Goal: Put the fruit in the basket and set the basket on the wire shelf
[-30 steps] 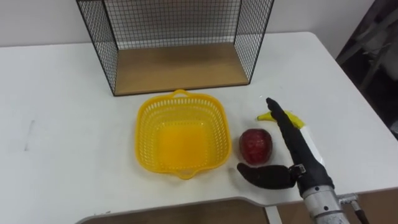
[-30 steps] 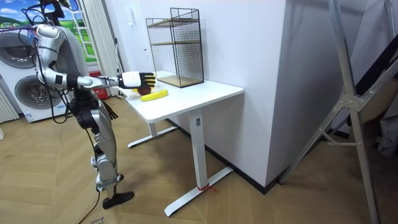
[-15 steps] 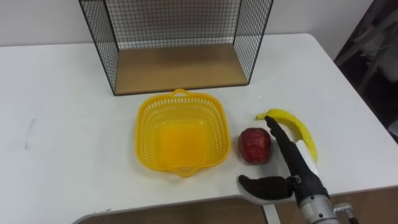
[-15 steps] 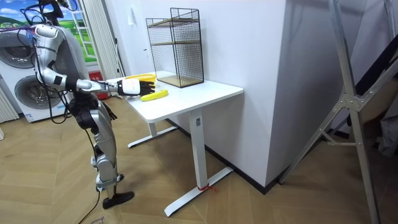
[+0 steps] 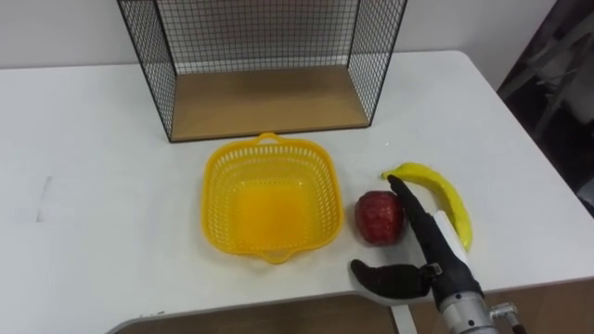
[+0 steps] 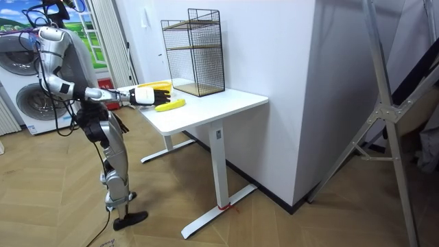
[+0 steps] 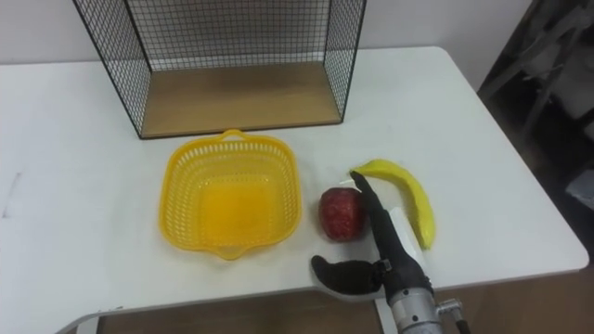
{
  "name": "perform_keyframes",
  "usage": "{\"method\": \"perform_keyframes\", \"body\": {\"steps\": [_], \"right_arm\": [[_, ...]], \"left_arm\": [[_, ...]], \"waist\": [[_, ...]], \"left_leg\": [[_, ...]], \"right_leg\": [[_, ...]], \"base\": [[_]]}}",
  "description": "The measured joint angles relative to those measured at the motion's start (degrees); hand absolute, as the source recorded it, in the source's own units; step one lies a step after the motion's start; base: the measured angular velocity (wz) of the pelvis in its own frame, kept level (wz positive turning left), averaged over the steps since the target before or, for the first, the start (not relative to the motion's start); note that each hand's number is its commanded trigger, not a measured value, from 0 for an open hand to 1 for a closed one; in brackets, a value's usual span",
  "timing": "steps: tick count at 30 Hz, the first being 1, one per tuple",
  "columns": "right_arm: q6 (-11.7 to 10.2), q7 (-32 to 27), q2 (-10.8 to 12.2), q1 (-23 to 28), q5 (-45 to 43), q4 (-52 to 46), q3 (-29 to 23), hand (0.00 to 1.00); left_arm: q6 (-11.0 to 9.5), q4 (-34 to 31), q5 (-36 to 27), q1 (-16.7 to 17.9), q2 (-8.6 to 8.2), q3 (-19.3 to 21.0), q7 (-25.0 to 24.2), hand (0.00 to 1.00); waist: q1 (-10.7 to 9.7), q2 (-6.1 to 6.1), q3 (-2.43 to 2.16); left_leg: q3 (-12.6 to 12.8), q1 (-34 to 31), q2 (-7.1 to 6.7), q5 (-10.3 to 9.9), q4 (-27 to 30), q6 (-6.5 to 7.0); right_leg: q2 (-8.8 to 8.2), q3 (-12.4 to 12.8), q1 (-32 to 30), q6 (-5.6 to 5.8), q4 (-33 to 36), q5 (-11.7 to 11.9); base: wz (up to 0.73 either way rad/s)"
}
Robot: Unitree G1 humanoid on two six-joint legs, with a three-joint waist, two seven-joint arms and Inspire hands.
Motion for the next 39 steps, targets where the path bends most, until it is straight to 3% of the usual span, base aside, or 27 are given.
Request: {"method": "perform_keyframes", "body": {"steps": [1, 2, 3, 4, 20, 39], "right_arm": [[0.02, 0.0, -0.01, 0.0, 0.0, 0.0, 0.09, 0.0], [0.02, -0.02, 0.0, 0.0, 0.0, 0.0, 0.17, 0.66], [0.03, -0.06, 0.0, 0.0, 0.0, 0.0, 0.28, 0.95], [0.07, -0.08, 0.0, 0.0, 0.0, 0.0, 0.31, 1.0], [2.48, -2.24, 0.14, -2.89, -2.23, 0.14, -0.17, 1.0], [2.52, -0.45, 1.99, -3.4, 2.51, 1.79, 0.88, 1.0]], "left_arm": [[0.11, 0.06, -0.01, 0.0, 0.0, 0.01, 0.0, 0.0], [0.2, 0.07, -0.01, 0.0, 0.0, 0.01, 0.0, 0.0], [0.3, 0.08, -0.01, -0.05, 0.0, 0.01, 0.0, 0.0], [0.3, 0.08, -0.01, -0.07, 0.0, 0.01, 0.0, 0.0], [1.55, 0.12, 0.0, -0.41, -0.01, 0.07, -0.02, 0.0], [2.74, 0.12, 0.02, -0.3, -0.13, 0.19, 0.02, 0.0]], "waist": [[0.02, -0.07, -0.04], [0.03, -0.09, -0.04], [0.03, -0.13, -0.05], [0.03, -0.16, -0.06], [0.25, -0.2, -0.07], [0.62, -0.17, -0.09]], "left_leg": [[0.02, 0.0, 0.01, 0.0, 0.01, 0.0], [0.02, 0.0, 0.01, 0.0, 0.02, 0.0], [0.03, 0.0, 0.01, 0.0, 0.04, 0.0], [0.04, 0.01, 0.01, 0.0, 0.04, 0.0], [0.12, 0.0, 0.04, -0.01, 0.08, 0.0], [-0.94, 0.35, -0.01, -0.04, 0.16, -0.01]], "right_leg": [[0.01, 0.0, 0.07, -0.01, 0.01, 0.01], [0.01, 0.0, 0.09, -0.02, 0.04, 0.01], [0.01, 0.0, 0.09, -0.03, 0.07, 0.02], [0.0, 0.01, 0.1, -0.03, 0.1, 0.02], [0.02, -0.07, 0.21, -0.03, -0.03, 0.02], [-0.08, -0.81, 1.31, -0.01, -0.59, 0.04]], "base": [[0.0], [0.0], [0.0], [0.0], [0.0], [0.01]]}}
